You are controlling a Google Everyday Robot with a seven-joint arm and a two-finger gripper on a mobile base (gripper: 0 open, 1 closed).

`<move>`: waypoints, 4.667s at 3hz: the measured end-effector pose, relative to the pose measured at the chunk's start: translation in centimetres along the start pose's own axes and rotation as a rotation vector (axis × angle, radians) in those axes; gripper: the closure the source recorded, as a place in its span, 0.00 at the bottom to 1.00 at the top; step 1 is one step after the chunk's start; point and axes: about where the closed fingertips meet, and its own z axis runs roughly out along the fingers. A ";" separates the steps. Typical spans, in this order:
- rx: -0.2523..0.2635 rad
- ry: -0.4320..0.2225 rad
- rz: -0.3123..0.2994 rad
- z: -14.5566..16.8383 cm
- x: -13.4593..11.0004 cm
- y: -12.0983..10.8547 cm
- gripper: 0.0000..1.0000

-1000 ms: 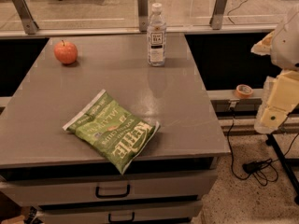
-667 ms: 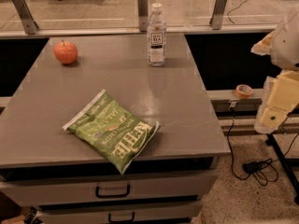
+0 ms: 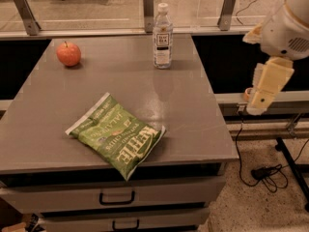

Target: Knock blue plastic bottle over

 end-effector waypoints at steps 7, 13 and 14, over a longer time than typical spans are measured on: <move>0.053 -0.586 0.114 10.8 -16.0 -18.6 0.00; -0.204 -0.966 -0.044 5.4 -30.1 -9.9 0.00; -0.205 -0.969 -0.047 5.2 -30.2 -9.8 0.00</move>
Offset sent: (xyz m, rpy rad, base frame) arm 0.1740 0.0453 0.0145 0.1563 -0.2159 0.0188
